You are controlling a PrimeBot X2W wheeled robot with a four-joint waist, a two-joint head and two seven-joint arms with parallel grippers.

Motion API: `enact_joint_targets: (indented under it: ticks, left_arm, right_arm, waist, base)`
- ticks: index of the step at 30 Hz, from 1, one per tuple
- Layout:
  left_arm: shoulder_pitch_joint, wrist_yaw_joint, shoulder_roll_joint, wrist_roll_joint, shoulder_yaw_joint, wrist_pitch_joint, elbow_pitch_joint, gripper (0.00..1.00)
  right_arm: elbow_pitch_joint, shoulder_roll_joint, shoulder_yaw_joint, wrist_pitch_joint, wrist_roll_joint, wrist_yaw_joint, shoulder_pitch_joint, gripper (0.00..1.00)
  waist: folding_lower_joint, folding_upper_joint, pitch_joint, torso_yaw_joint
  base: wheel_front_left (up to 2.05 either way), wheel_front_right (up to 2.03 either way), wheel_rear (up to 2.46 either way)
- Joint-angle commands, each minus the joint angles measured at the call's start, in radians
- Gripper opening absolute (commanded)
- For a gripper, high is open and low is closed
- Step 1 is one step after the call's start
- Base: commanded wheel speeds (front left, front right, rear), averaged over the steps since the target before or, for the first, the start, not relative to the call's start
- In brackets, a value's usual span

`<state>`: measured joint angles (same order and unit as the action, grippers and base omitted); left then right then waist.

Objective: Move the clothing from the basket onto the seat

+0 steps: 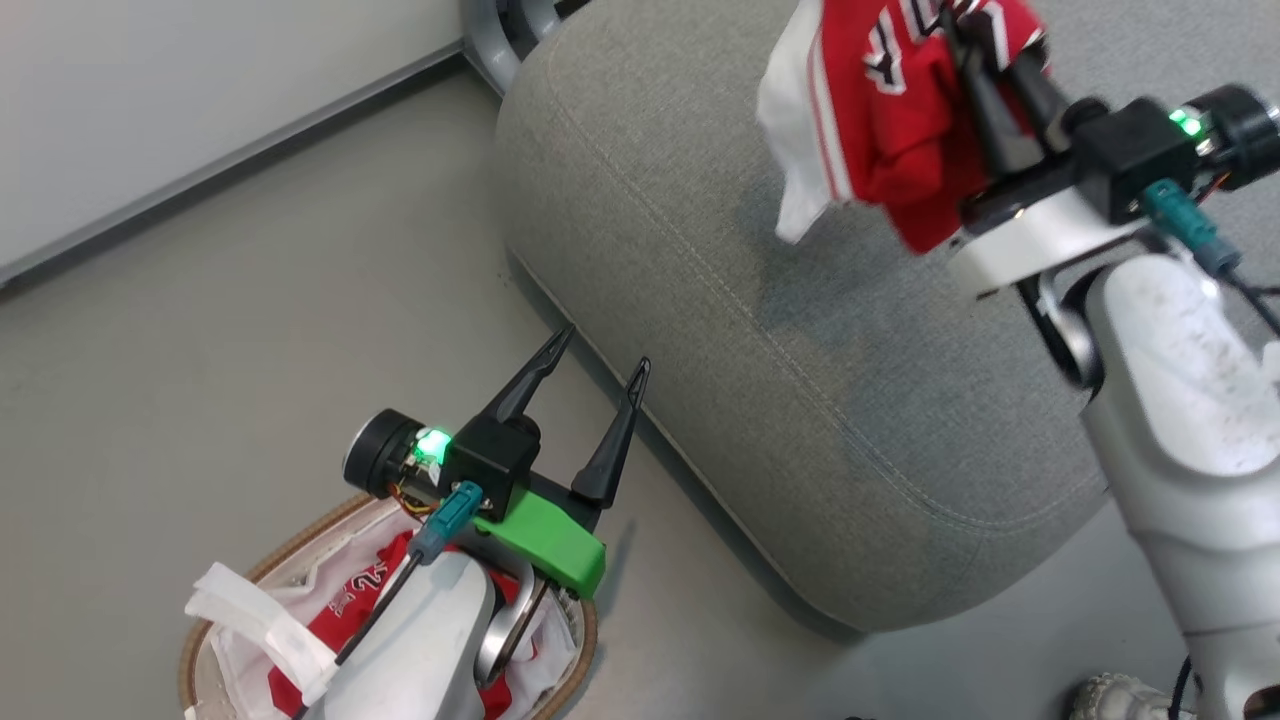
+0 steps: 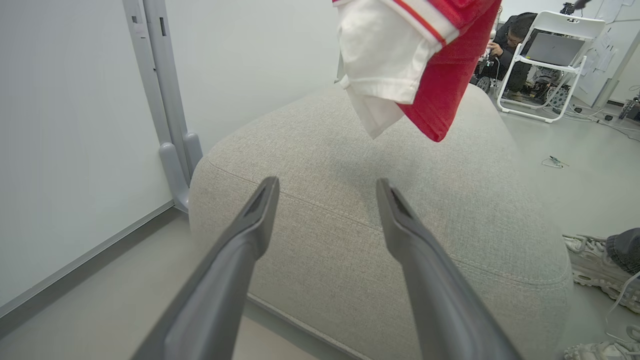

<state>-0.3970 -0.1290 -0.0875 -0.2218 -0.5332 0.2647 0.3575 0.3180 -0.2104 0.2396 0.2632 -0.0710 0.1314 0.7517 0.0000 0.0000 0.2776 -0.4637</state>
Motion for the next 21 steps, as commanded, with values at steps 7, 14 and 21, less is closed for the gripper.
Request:
enact_joint_targets:
  ticks: [7, 14, 21]
  left_arm:
    - [-0.093, -0.003, -0.033, 0.02, -0.017, -0.001, -0.013, 1.0]
    - [-0.157, -0.003, -0.046, 0.028, -0.02, -0.001, -0.027, 1.0]
    - [-0.168, -0.003, -0.035, 0.029, -0.004, -0.001, -0.037, 1.0]
  right_arm:
    - [0.097, -0.077, -0.064, 0.002, 0.015, -0.001, 0.183, 0.0]
    - [0.22, -0.102, -0.189, 0.002, 0.066, -0.002, 0.274, 0.0]
    - [0.324, -0.085, -0.351, 0.002, 0.151, -0.001, 0.236, 1.0]
  waist:
    - [0.0, 0.0, 0.303, 0.181]
    - [0.0, 0.0, 0.411, 0.247]
    - [0.0, 0.0, 0.445, 0.287]
  base:
    - [0.0, 0.0, 0.0]
    - [0.0, 0.0, 0.0]
    - [0.0, 0.0, 0.0]
